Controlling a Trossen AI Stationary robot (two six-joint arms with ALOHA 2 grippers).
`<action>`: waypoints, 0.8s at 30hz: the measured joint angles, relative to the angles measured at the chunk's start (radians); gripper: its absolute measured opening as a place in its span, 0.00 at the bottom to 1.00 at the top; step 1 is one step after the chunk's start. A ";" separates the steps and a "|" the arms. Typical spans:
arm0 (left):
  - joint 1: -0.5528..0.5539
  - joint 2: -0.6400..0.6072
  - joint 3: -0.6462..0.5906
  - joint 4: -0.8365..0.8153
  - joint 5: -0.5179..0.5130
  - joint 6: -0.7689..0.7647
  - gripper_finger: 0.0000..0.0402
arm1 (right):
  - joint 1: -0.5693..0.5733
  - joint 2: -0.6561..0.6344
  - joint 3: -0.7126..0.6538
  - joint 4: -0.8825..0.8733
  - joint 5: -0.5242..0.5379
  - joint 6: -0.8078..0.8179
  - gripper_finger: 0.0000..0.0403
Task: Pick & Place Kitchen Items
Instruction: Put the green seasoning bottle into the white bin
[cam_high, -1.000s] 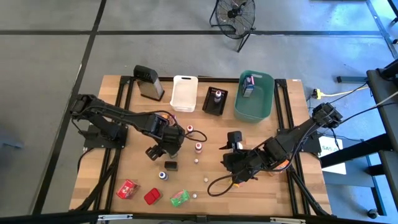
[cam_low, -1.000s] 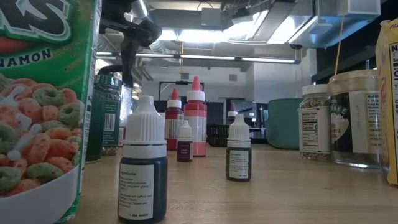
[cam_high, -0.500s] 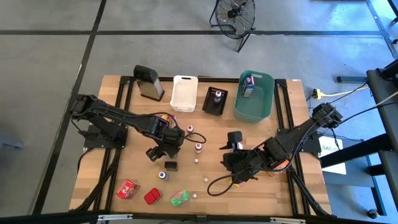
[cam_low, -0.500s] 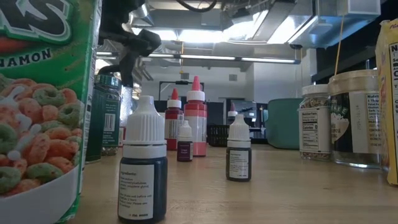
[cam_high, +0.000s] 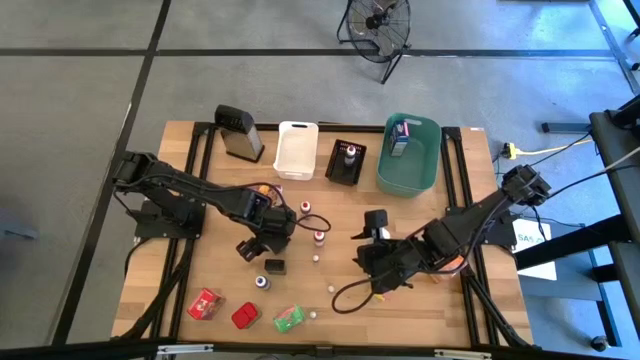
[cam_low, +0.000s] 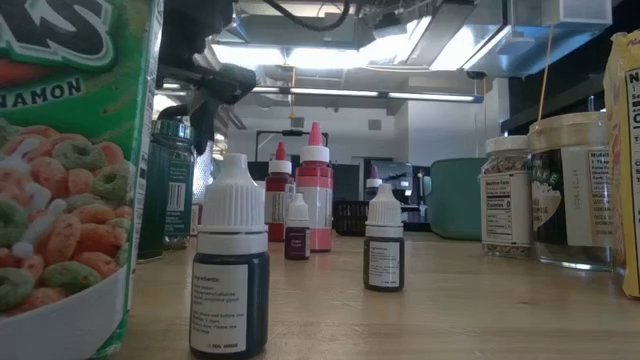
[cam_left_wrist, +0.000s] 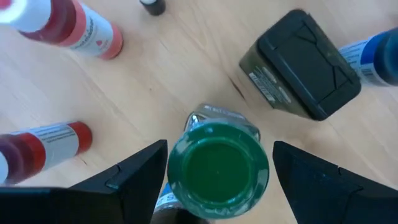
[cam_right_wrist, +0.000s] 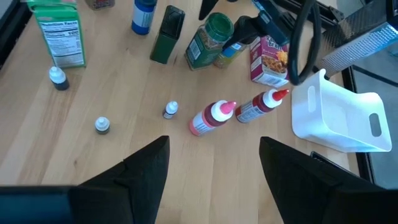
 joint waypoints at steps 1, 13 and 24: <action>-0.001 0.000 0.000 0.007 0.000 0.000 0.72 | -0.004 0.000 0.000 0.000 0.000 0.000 0.62; -0.005 0.048 0.000 0.003 -0.046 0.050 0.72 | -0.023 0.000 0.000 0.000 -0.008 0.004 0.62; -0.008 0.084 0.001 0.001 -0.052 0.067 0.63 | -0.023 0.000 0.000 0.000 -0.009 -0.001 0.62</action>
